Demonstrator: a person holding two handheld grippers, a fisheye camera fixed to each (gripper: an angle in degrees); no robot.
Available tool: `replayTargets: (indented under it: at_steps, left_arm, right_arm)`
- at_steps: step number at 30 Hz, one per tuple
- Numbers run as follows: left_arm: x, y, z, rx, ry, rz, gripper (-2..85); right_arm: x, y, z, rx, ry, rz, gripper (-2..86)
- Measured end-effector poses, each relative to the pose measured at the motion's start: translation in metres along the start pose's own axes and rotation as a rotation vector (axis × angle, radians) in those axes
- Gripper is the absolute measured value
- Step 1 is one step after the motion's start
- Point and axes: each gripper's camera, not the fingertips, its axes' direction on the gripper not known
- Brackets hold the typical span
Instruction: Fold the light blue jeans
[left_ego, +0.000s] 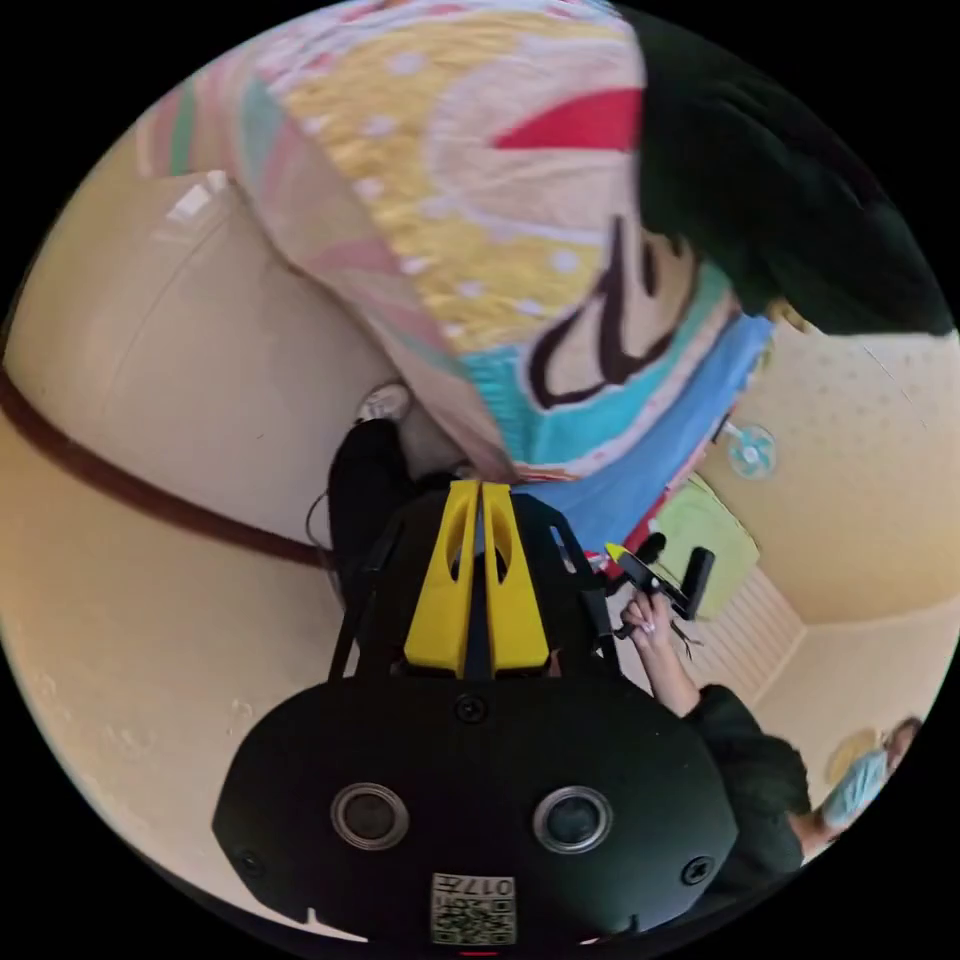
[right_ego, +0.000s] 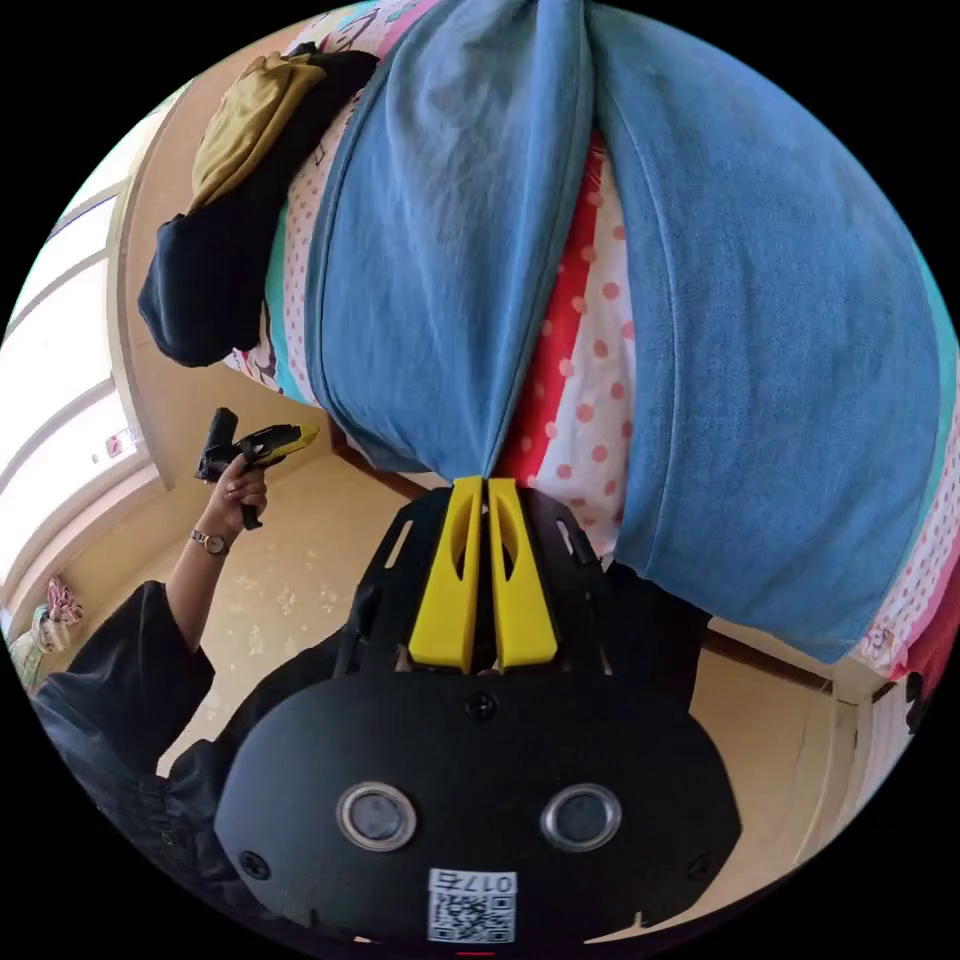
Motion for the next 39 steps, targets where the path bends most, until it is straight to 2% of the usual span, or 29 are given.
replayTargets:
  at_steps: [2,4,6,8,12,15,17,18,20,25,27,28,30,33,36,39]
  left_arm:
    - [-0.014,0.008,-0.002,0.03,-0.04,-0.032,-1.0]
    - [-0.005,0.026,0.003,0.055,-0.051,0.054,-1.0]
    - [0.012,0.043,0.019,0.053,-0.108,0.124,-1.0]
    - [0.034,0.059,0.045,0.026,-0.151,0.211,-1.0]
    - [0.091,0.092,0.129,-0.069,-0.13,0.403,-0.9]
    - [0.133,0.11,0.191,-0.164,-0.08,0.512,-0.5]
    - [0.157,0.122,0.22,-0.188,-0.078,0.561,0.3]
    - [0.172,0.13,0.235,-0.191,-0.082,0.586,1.6]
    - [0.195,0.143,0.256,-0.204,-0.078,0.62,4.6]
    - [0.259,0.189,0.327,-0.305,-0.097,0.698,14.6]
    - [0.279,0.207,0.354,-0.354,-0.086,0.718,15.7]
    - [0.292,0.219,0.369,-0.366,-0.095,0.735,15.9]
    - [0.307,0.235,0.389,-0.377,-0.14,0.754,15.7]
    - [0.311,0.251,0.423,-0.412,-0.362,0.713,13.4]
    - [0.298,0.27,0.443,-0.467,-0.52,0.725,4.5]
    - [0.28,0.298,0.449,-0.538,-0.535,0.809,0.6]
  right_arm:
    - [0.0,0.006,-0.01,-0.039,0.026,-0.06,4.5]
    - [0.004,0.021,-0.027,-0.024,0.026,-0.119,6.4]
    - [0.02,0.041,-0.05,0.029,0.109,-0.112,7.5]
    - [0.064,0.073,-0.087,0.155,0.28,0.015,8.2]
    - [0.15,0.114,-0.122,0.281,0.414,0.24,9.9]
    - [0.219,0.123,-0.103,0.187,0.325,0.281,11.1]
    - [0.253,0.127,-0.073,0.076,0.191,0.233,9.8]
    - [0.256,0.13,-0.072,0.078,0.177,0.21,9.1]
    - [0.261,0.148,-0.083,0.113,0.154,0.156,4.8]
    - [0.252,0.211,-0.131,0.256,0.082,0.047,3.1]
    - [0.247,0.235,-0.155,0.316,0.066,0.024,2.7]
    - [0.242,0.252,-0.169,0.361,-0.008,-0.036,2.5]
    - [0.236,0.268,-0.18,0.382,-0.11,-0.077,2.3]
    - [0.224,0.282,-0.182,0.372,-0.202,-0.16,2.4]
    - [0.22,0.289,-0.187,0.35,-0.247,-0.262,2.5]
    - [0.23,0.293,-0.192,0.292,-0.306,-0.374,2.9]
